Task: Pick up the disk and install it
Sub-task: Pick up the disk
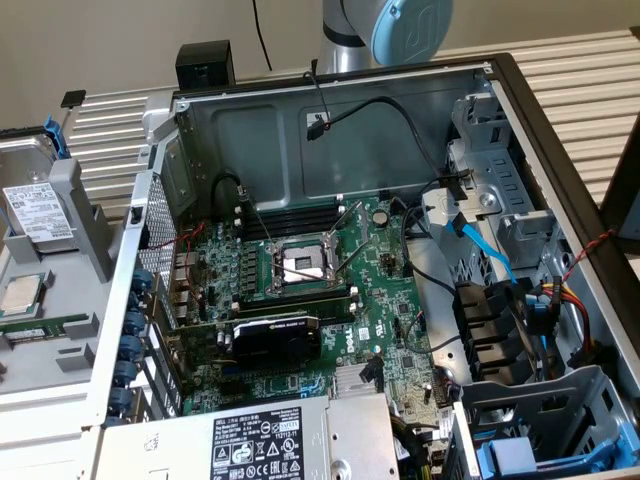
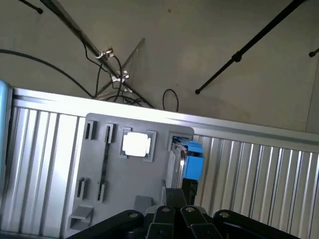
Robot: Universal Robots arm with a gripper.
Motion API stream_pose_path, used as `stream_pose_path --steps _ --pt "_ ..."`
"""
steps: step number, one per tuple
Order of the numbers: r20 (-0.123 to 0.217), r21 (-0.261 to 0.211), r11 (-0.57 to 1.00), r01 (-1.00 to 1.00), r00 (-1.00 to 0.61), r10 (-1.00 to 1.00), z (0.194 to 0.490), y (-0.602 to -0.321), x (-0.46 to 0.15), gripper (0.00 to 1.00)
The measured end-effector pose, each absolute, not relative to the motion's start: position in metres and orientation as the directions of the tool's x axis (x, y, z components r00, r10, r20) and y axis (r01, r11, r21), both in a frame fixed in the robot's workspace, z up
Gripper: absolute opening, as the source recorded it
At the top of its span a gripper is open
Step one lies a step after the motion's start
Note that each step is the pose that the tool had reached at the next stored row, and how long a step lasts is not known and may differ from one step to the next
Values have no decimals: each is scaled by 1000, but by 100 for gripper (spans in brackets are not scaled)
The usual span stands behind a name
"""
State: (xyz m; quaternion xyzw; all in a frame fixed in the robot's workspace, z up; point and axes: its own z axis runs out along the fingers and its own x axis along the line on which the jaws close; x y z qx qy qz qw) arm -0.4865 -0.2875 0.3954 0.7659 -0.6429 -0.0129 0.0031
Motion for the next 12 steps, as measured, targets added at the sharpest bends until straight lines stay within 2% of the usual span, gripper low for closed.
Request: stream_pose_path --steps 8,12 --pt "-14 22 -312 -950 312 -950 395 -288 -487 11" --pt "-14 20 -294 -956 294 -956 395 -287 -486 11"
